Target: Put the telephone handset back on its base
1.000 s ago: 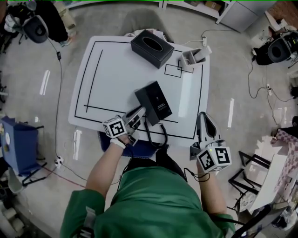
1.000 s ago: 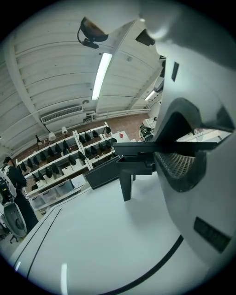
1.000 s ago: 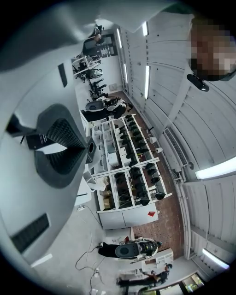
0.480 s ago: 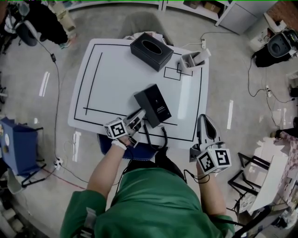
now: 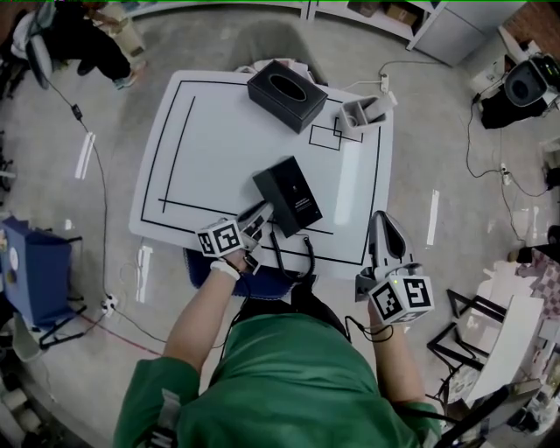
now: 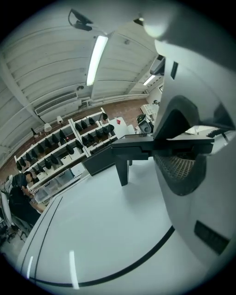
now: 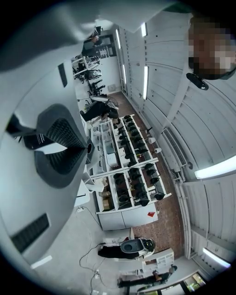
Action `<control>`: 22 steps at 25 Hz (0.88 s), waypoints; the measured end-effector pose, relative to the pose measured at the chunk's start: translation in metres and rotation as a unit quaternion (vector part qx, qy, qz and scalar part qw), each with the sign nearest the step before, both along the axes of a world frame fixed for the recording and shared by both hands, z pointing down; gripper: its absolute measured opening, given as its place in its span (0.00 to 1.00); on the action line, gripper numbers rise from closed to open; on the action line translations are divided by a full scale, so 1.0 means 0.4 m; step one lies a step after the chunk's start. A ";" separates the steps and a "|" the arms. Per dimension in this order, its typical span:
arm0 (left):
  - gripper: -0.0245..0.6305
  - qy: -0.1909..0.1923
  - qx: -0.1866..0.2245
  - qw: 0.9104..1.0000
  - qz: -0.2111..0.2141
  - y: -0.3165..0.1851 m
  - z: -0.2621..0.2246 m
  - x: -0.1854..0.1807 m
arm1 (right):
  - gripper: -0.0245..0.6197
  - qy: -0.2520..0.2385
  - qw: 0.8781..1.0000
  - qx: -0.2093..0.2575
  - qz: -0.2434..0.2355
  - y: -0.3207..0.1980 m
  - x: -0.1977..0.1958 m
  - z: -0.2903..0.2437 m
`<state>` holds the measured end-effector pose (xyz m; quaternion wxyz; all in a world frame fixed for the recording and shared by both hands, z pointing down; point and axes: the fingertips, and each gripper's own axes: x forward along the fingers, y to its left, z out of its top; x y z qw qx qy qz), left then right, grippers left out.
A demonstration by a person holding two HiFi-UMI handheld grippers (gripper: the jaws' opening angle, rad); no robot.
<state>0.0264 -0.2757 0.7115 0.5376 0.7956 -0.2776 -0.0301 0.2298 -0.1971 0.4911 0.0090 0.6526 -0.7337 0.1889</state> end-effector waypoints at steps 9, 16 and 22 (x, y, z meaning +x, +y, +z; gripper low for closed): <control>0.27 -0.060 0.020 0.998 -0.016 -0.006 -0.033 -0.050 | 0.07 -0.002 1.000 0.017 -0.017 -0.016 -0.018 -0.033; 0.27 -0.108 0.113 0.986 -0.055 -0.053 -0.184 -0.130 | 0.07 0.001 0.999 0.035 -0.022 -0.033 -0.010 -0.081; 0.27 -0.163 0.238 0.954 -0.077 -0.111 -0.424 -0.148 | 0.07 0.007 0.998 0.060 -0.032 -0.065 -0.013 -0.140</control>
